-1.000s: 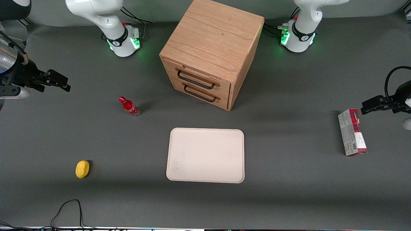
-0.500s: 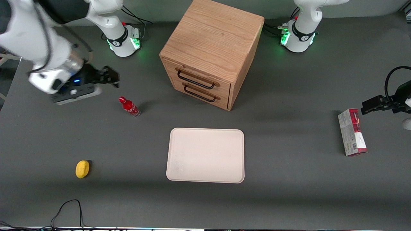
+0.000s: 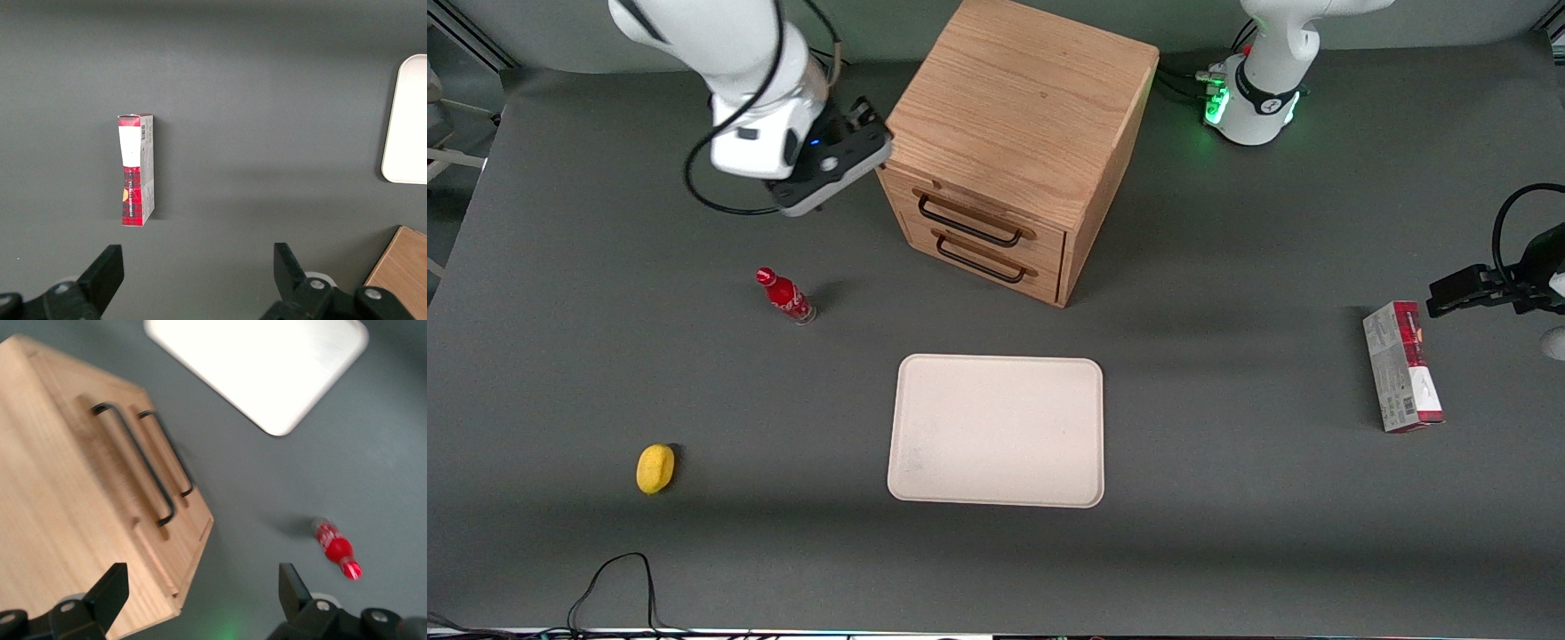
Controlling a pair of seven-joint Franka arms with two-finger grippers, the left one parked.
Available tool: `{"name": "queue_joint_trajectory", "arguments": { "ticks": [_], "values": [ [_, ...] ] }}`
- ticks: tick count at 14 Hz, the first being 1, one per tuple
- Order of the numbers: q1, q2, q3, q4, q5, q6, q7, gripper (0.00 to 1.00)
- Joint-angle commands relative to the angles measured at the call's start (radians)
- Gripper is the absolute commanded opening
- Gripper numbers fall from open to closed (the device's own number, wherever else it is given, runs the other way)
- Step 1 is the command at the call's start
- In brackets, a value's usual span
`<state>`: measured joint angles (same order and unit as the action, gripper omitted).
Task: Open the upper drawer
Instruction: 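Move the right gripper to the upper drawer's black handle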
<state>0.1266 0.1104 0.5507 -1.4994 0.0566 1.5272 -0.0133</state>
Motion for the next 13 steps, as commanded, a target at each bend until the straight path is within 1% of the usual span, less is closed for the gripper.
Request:
{"name": "queue_joint_trajectory", "arguments": {
  "ticks": [1, 2, 5, 9, 13],
  "values": [
    [-0.008, 0.08, 0.052, 0.051, 0.028, -0.018, -0.172, 1.0],
    [-0.01, 0.101, 0.075, 0.051, 0.037, -0.012, -0.2, 1.0],
    [-0.01, 0.146, 0.092, 0.05, 0.077, 0.039, -0.252, 1.0],
    [-0.01, 0.245, 0.091, 0.042, 0.078, 0.091, -0.381, 1.0],
    [-0.008, 0.304, 0.091, 0.036, 0.066, 0.12, -0.411, 1.0]
  ]
}}
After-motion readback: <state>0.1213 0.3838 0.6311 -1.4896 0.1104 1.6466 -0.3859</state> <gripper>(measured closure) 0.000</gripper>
